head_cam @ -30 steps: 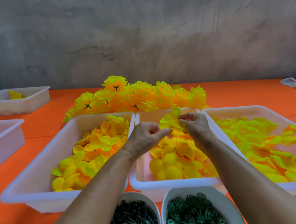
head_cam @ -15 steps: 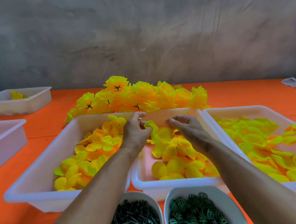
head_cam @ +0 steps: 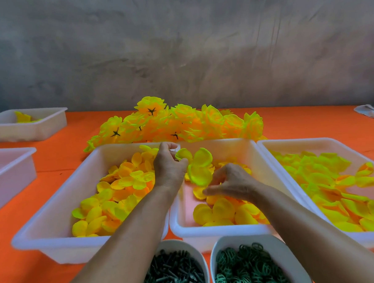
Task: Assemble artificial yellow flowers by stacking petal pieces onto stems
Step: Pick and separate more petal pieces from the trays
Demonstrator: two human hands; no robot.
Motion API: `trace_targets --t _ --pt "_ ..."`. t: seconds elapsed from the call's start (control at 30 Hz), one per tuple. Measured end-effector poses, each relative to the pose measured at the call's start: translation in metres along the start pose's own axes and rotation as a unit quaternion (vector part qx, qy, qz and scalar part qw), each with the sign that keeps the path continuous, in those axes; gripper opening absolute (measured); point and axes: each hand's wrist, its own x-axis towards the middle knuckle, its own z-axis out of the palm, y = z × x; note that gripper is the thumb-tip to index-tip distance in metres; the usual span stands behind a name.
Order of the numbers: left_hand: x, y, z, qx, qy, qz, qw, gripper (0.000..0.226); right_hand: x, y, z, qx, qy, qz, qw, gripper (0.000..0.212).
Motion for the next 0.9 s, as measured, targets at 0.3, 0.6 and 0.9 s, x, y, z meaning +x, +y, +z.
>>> trace_targets --t 0.3,0.6,0.9 --pt "0.003 -0.006 -0.001 -0.033 0.017 0.000 0.999 0.026 0.007 0.005 0.001 0.020 0.070 0.039 0.997 0.012" --pt "-0.003 0.001 0.000 -0.098 -0.058 0.025 0.993 0.022 0.007 -0.005 -0.006 0.462 0.009 0.050 0.885 0.015" --pt "-0.005 0.003 0.004 -0.090 -0.140 0.017 0.986 0.023 0.008 -0.005 -0.005 0.473 0.089 0.042 0.876 0.011"
